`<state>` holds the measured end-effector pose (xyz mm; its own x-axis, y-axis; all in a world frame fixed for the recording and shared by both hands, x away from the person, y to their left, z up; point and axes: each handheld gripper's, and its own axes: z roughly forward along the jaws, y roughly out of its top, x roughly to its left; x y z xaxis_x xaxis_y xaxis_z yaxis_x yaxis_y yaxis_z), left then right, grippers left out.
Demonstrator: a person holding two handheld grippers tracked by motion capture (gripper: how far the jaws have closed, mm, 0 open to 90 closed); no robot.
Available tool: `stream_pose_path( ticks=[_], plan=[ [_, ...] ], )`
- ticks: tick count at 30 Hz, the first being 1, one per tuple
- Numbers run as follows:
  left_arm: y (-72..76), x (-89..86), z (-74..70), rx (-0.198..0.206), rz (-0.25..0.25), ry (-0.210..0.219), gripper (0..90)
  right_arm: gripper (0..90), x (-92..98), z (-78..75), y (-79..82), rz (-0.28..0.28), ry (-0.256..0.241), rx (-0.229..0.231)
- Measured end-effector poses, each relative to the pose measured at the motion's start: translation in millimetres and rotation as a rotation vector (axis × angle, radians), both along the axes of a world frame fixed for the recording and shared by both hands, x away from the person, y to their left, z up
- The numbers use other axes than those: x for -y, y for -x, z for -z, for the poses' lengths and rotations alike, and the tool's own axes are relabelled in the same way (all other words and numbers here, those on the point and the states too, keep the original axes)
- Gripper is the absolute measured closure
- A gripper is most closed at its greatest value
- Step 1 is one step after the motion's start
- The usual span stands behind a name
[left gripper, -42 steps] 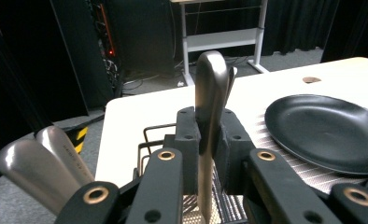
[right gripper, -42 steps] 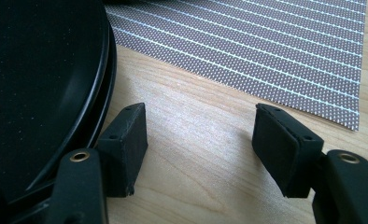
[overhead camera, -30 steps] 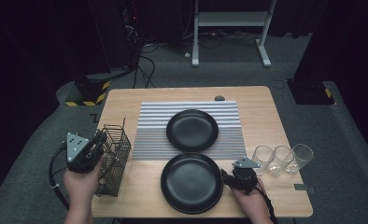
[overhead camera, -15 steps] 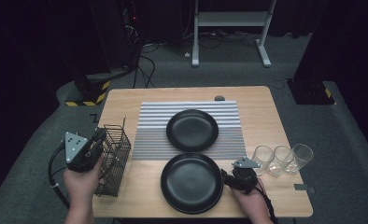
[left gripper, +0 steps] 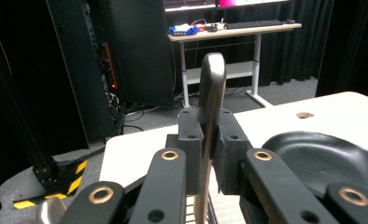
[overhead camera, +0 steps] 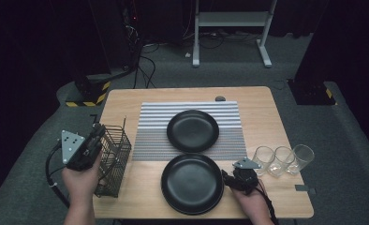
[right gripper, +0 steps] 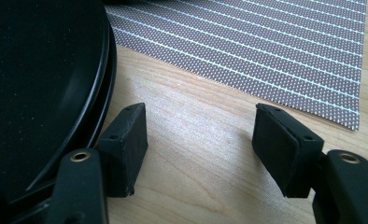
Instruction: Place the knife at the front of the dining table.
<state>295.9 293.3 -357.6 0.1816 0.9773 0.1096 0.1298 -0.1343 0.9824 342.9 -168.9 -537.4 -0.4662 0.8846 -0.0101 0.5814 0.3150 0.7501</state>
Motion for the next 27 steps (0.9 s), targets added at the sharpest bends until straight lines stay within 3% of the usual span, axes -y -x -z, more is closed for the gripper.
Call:
stream_pose_path(
  ticks=[13,27],
  plan=[
    [5.8,-1.8,-16.9,0.097,-0.012,0.026,82.7,35.6,0.0,0.0,0.0,0.0,0.0,0.0],
    [9.3,2.4,-31.6,0.157,-0.006,0.031,82.8,35.6,-0.1,0.0,0.0,0.0,0.0,0.0]
  ],
)
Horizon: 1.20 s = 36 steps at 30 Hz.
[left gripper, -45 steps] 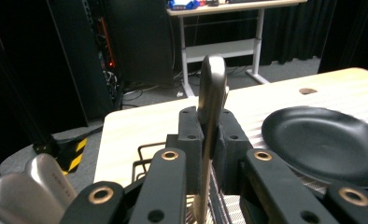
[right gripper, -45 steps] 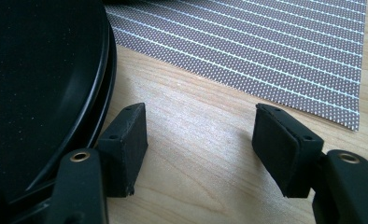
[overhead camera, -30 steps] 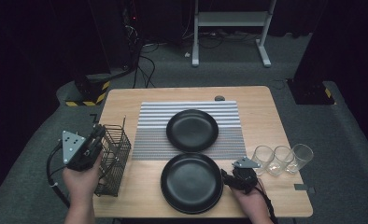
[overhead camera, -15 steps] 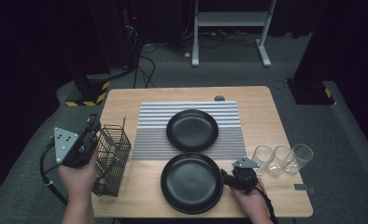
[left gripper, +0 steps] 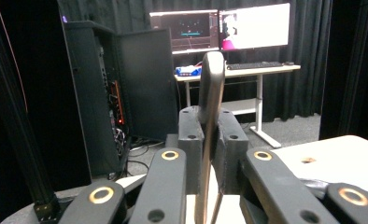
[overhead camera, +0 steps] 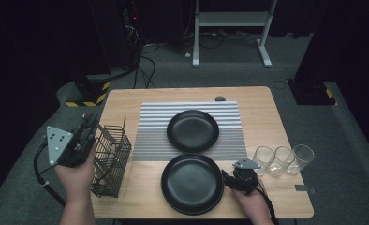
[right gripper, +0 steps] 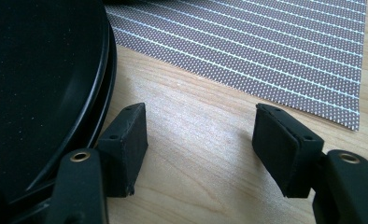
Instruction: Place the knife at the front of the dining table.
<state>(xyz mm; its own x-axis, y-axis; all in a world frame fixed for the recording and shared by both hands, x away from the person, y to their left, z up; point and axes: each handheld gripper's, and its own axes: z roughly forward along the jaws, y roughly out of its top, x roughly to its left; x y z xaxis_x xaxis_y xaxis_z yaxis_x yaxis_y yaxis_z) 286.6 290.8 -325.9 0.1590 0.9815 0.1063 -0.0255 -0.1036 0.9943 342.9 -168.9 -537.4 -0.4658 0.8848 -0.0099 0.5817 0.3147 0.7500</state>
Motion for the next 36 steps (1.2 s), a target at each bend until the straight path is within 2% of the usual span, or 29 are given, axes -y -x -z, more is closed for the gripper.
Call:
stream_pose_path(
  ticks=[13,29,36],
  plan=[
    [-0.3,5.6,-6.1,0.013,0.019,-0.001,82.9,35.6,0.0,0.0,0.0,0.0,0.0,0.0],
    [1.9,12.0,-15.8,0.048,0.051,0.031,83.0,35.5,-0.2,0.0,0.1,0.001,0.0,-0.001],
    [-0.7,16.4,-14.5,0.041,0.066,0.045,83.0,35.5,-0.2,0.0,0.1,0.001,-0.001,-0.001]
  ],
)
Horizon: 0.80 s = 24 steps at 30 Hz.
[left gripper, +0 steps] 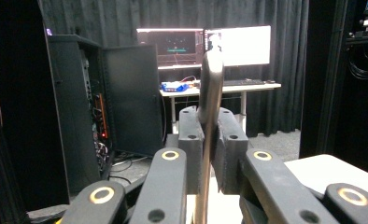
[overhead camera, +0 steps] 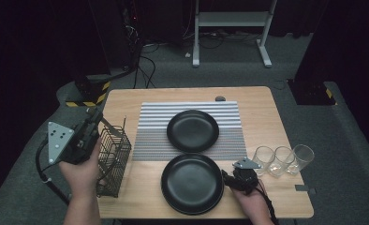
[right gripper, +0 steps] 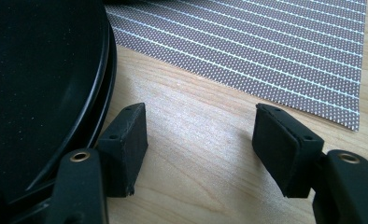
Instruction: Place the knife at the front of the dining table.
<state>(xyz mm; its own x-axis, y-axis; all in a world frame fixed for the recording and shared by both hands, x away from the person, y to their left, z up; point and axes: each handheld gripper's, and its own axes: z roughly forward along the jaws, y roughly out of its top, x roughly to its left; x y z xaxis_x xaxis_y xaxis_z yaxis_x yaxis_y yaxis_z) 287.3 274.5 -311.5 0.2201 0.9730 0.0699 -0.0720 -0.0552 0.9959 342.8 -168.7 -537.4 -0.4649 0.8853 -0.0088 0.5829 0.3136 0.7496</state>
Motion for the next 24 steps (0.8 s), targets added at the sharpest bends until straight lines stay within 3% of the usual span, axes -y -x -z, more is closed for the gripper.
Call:
stream_pose_path(
  ticks=[24],
  plan=[
    [-12.7,26.2,14.2,-0.037,0.016,-0.013,83.0,35.3,0.7,0.0,-0.4,-0.005,-0.001,0.001]
  ],
)
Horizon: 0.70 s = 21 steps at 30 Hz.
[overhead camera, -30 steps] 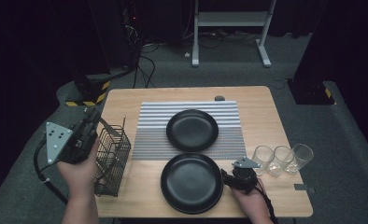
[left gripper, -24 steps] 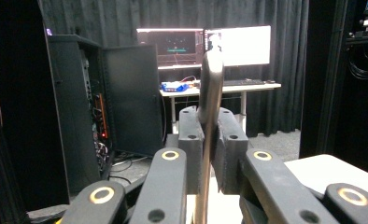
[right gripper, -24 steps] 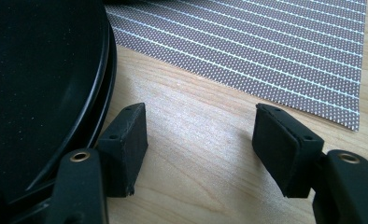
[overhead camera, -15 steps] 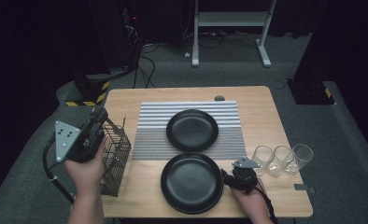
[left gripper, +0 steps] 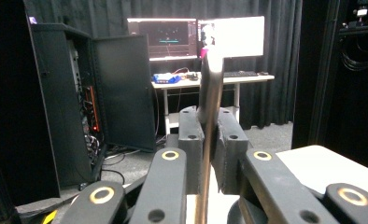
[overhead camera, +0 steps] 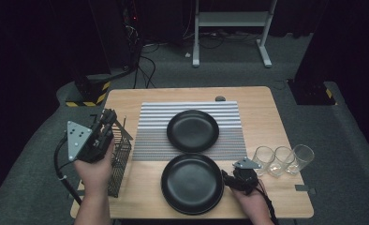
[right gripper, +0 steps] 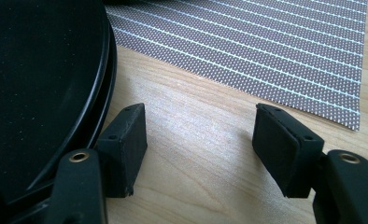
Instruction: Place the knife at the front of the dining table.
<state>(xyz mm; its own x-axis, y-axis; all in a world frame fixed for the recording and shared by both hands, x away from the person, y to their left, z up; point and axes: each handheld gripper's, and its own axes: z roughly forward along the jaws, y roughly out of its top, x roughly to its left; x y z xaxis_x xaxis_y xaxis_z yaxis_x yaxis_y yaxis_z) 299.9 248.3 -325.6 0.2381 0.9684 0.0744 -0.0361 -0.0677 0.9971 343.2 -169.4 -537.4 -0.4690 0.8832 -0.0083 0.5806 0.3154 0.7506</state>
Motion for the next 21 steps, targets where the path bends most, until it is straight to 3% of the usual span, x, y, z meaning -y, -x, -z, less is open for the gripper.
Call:
stream_pose_path(
  ticks=[6,12,21],
  plan=[
    [-7.4,12.4,3.9,-0.028,-0.008,-0.03,83.0,38.2,2.2,-0.4,0.7,-0.01,-0.023,0.0],
    [-12.3,23.5,5.7,-0.034,-0.018,-0.026,83.0,42.9,2.4,-5.4,9.9,-0.042,0.005,0.053],
    [-20.8,38.4,7.9,-0.054,-0.013,-0.043,83.0,47.5,9.3,-11.5,13.1,-0.078,0.004,0.027]
  ],
)
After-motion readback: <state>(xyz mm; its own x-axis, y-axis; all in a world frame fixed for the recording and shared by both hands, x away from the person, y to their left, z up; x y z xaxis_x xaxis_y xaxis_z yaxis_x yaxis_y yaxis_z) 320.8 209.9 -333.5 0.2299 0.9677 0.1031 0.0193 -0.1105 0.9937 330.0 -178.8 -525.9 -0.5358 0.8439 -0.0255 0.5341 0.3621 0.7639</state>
